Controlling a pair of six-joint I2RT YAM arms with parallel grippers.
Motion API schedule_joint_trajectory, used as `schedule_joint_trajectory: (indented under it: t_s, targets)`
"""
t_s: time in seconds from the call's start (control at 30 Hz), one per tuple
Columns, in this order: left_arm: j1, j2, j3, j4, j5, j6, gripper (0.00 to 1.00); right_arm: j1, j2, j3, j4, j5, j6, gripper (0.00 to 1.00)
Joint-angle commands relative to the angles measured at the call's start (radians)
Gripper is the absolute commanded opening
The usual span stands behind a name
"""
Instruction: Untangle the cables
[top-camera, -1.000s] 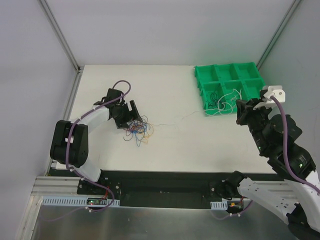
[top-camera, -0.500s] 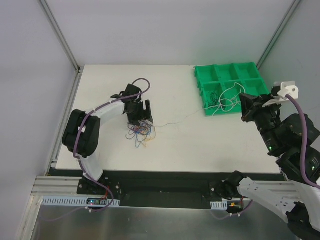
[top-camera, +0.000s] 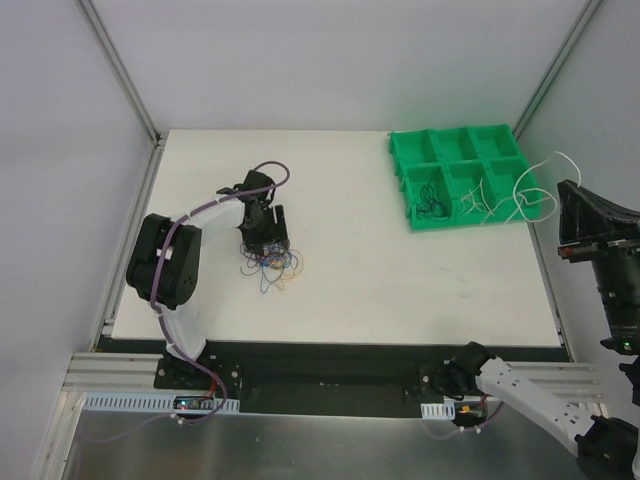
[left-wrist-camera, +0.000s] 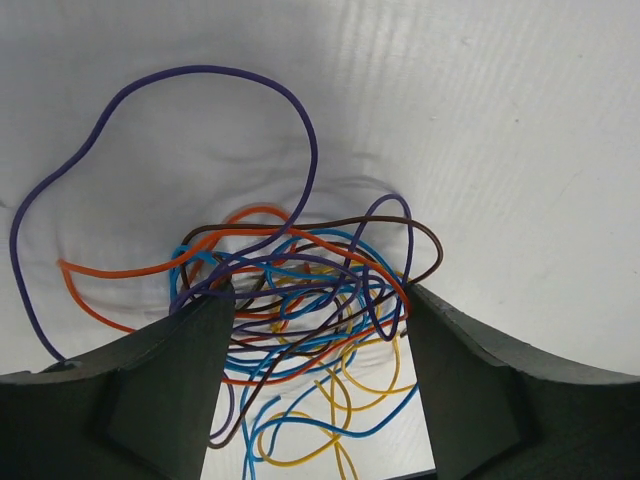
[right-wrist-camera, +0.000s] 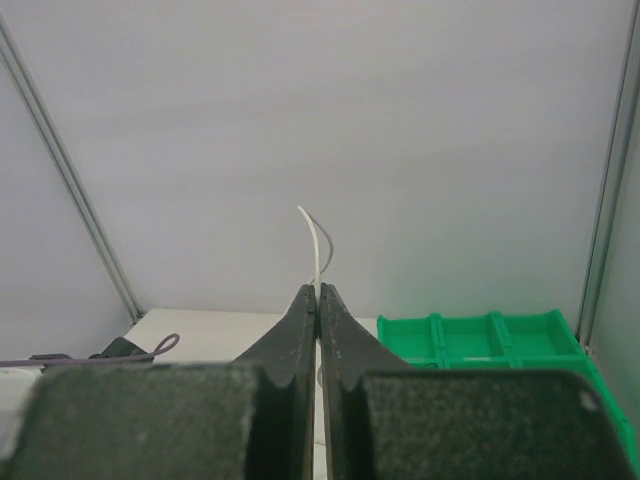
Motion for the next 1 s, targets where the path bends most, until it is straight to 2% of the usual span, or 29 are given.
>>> schedule_joint_trajectory:
  t_s: [0.0,0.13,0.33,0.4,0.5,0.67,0.77,0.83,0.97]
  targets:
    - [0.048,-0.074,0.001,-0.062,-0.039,0.035,0.68,-0.003,0.007,-0.104,0.043,-0.001,0.029,0.01]
    - [0.076,-0.152,0.004,-0.062,-0.003,0.045,0.75,-0.003,0.056,-0.277,0.035,-0.06,0.147,0.0]
    - [0.076,-0.267,0.051,-0.062,0.095,0.087,0.89,-0.003,0.131,-0.419,0.019,-0.122,0.273,0.0]
    - [0.076,-0.293,0.068,-0.062,0.124,0.099,0.91,-0.004,0.145,-0.426,-0.001,-0.116,0.29,0.0]
    - [0.076,-0.316,0.097,-0.062,0.184,0.114,0.93,-0.004,0.168,-0.353,-0.023,-0.12,0.283,0.0]
    - [0.076,-0.322,0.171,-0.062,0.334,0.131,0.94,-0.004,0.208,-0.284,-0.024,-0.085,0.261,0.0]
    - [0.076,-0.316,0.206,-0.062,0.464,0.154,0.95,-0.004,0.237,-0.328,-0.121,-0.1,0.313,0.0]
    - [0.074,-0.328,0.205,-0.062,0.526,0.16,0.95,-0.004,0.245,-0.347,-0.248,-0.085,0.367,0.0]
    - [0.065,-0.347,0.185,-0.062,0.532,0.196,0.96,-0.006,0.234,-0.408,-0.411,-0.051,0.48,0.0]
